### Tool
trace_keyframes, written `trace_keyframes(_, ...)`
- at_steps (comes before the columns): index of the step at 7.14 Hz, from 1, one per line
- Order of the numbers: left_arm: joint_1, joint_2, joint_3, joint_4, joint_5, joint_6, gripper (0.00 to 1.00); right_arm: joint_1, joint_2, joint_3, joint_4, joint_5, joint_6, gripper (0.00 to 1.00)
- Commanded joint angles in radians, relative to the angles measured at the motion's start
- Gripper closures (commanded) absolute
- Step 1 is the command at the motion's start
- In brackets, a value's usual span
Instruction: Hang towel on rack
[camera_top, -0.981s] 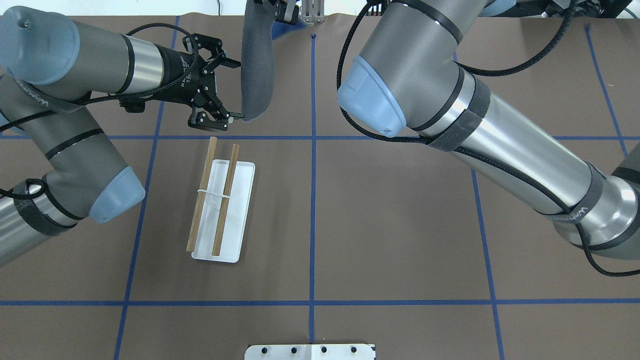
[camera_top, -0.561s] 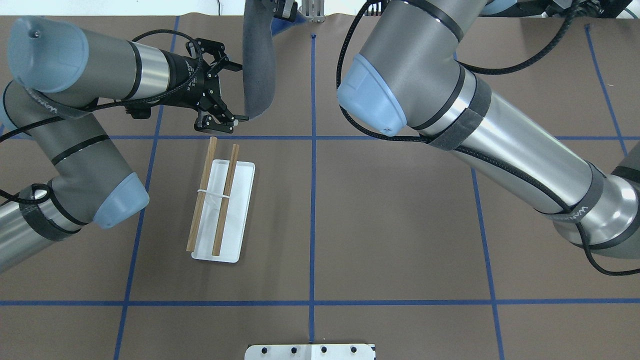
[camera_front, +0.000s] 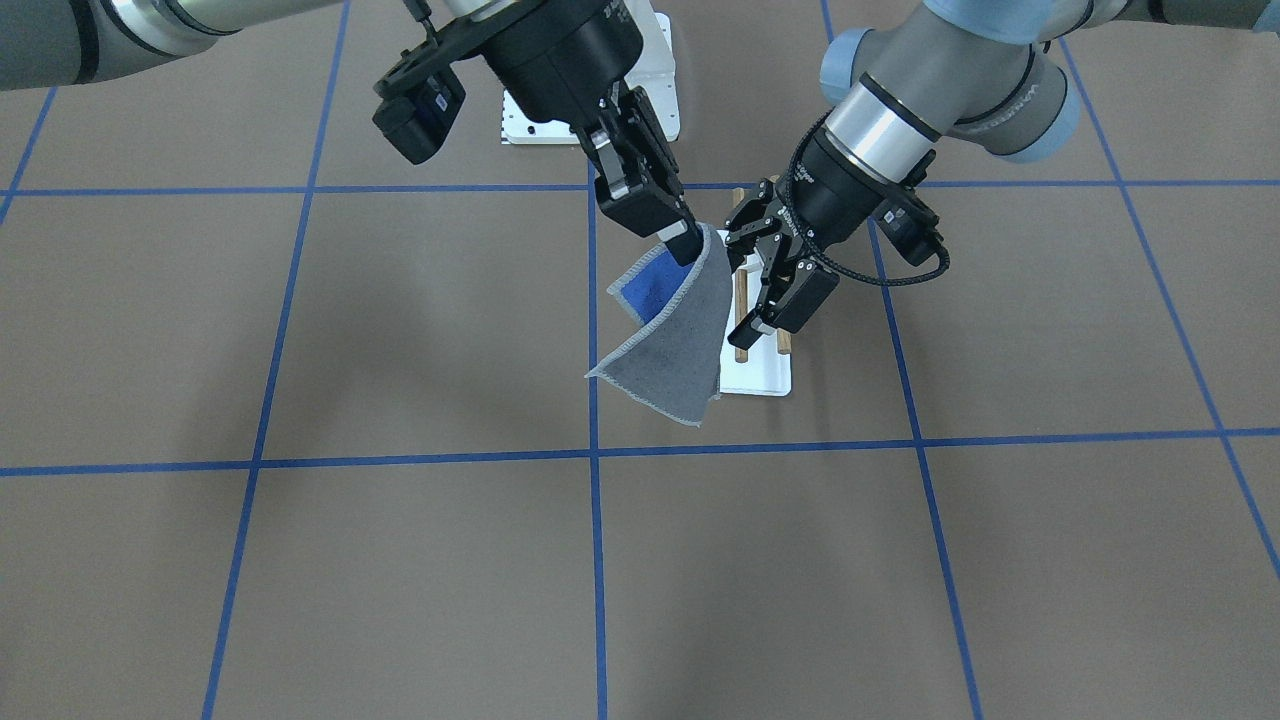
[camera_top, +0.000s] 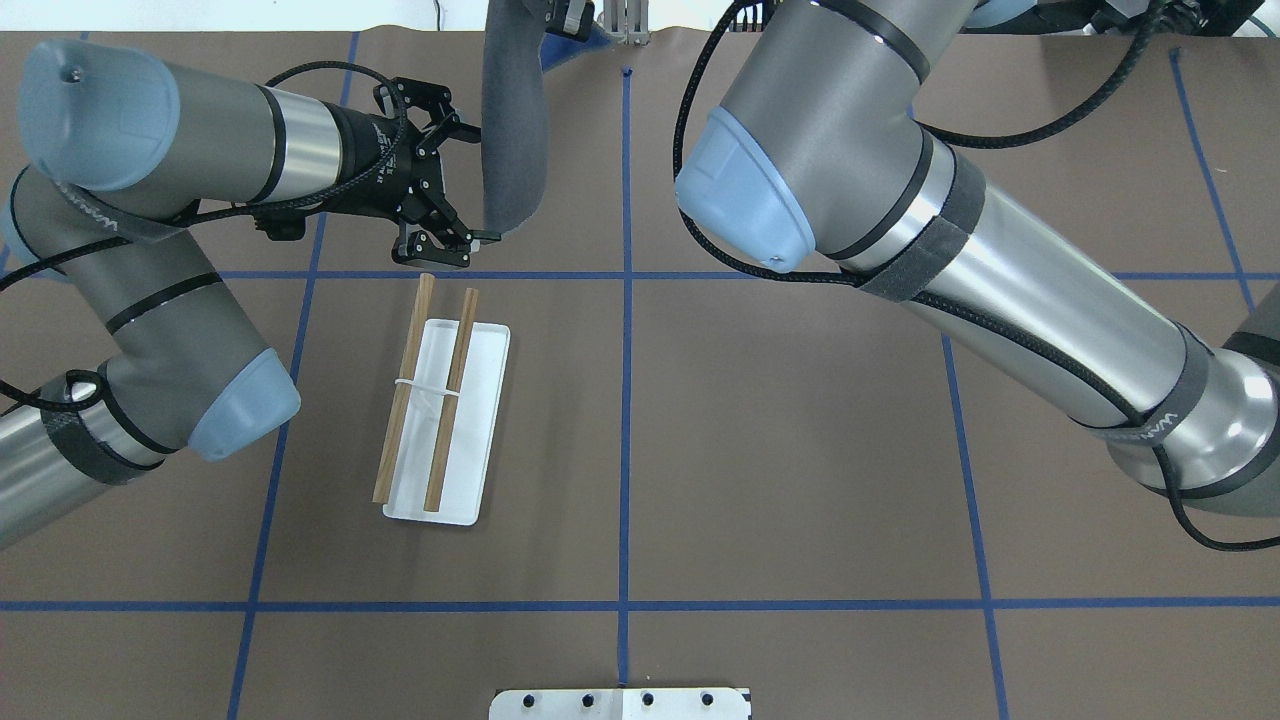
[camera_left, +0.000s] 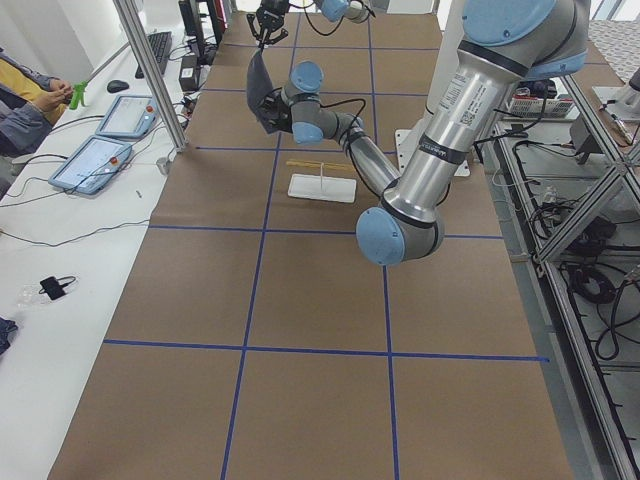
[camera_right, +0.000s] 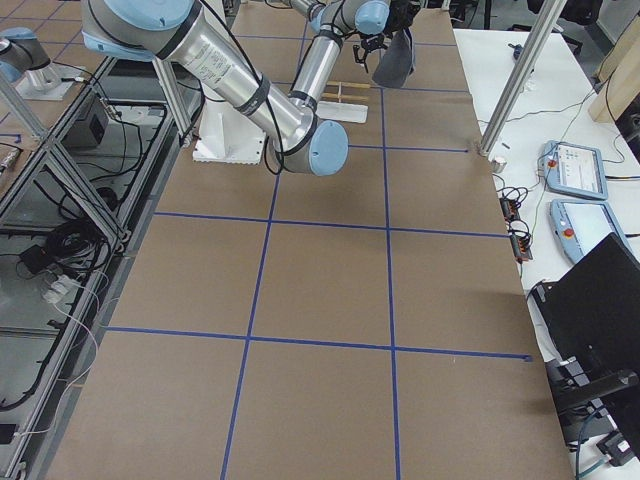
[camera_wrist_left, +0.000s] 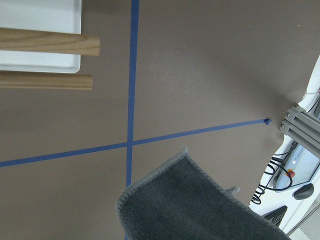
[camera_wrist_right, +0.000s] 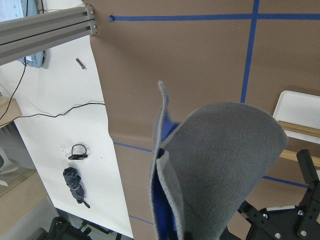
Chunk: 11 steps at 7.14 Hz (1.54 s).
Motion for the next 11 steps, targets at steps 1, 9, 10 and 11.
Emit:
trace_keyframes(1,0.002,0.0,0.001,-0.001,0.0,0.0,0.1,0.001,0.0,0.004,0.001,0.0,0.006,1.0)
trace_keyframes(9,0.0,0.015,0.027,-0.115,0.012,0.04,1.0,0.008,-0.043,0.03,0.011,0.015,-0.04,0.6)
trace_keyframes(10,-0.001,0.015,0.022,-0.117,0.073,0.131,1.0,0.008,-0.149,0.138,0.013,0.016,-0.137,0.01)
trace_keyframes(11,-0.005,0.018,0.016,-0.116,0.092,0.214,1.0,0.007,-0.273,0.239,0.014,0.017,-0.214,0.0)
